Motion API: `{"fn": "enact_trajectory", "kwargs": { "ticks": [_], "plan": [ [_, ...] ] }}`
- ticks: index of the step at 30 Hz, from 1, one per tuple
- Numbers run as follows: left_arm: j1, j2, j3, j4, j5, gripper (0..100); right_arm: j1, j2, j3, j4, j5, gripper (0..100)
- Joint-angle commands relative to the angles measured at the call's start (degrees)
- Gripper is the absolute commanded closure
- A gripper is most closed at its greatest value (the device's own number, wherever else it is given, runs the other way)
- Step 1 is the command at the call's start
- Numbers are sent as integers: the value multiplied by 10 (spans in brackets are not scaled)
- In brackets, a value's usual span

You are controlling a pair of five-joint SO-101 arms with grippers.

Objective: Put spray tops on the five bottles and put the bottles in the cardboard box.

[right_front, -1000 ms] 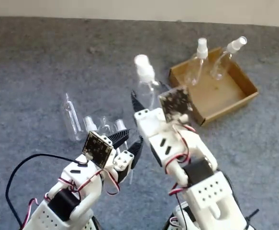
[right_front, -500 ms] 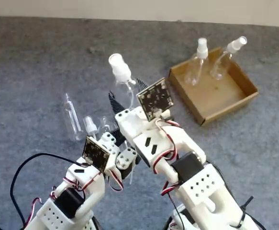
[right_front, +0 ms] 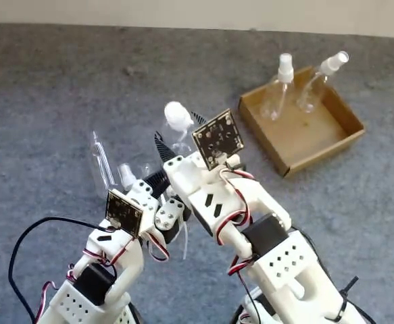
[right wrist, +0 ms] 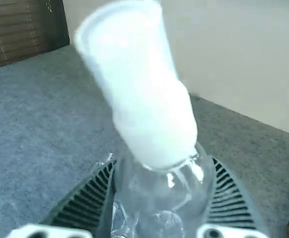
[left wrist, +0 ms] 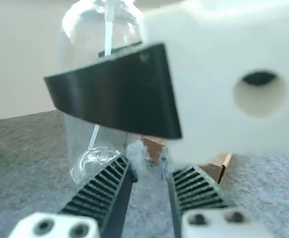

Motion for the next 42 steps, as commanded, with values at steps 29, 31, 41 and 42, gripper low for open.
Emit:
{"fn": "enact_trajectory", "kwargs": {
  "ticks": [29, 31, 41, 42],
  "plan": [
    [-17, -6, 12, 37, 3, 949, 481, 46, -43, -35, 5, 827],
    [-17, -6, 12, 38, 3, 950, 502, 89, -43, -77, 5, 827],
    [-17, -5, 12, 38, 3, 950, 547, 275, -124, -152, 4, 827],
    [-17, -5, 12, 38, 3, 950, 548, 294, -144, -152, 4, 827]
  ]
}}
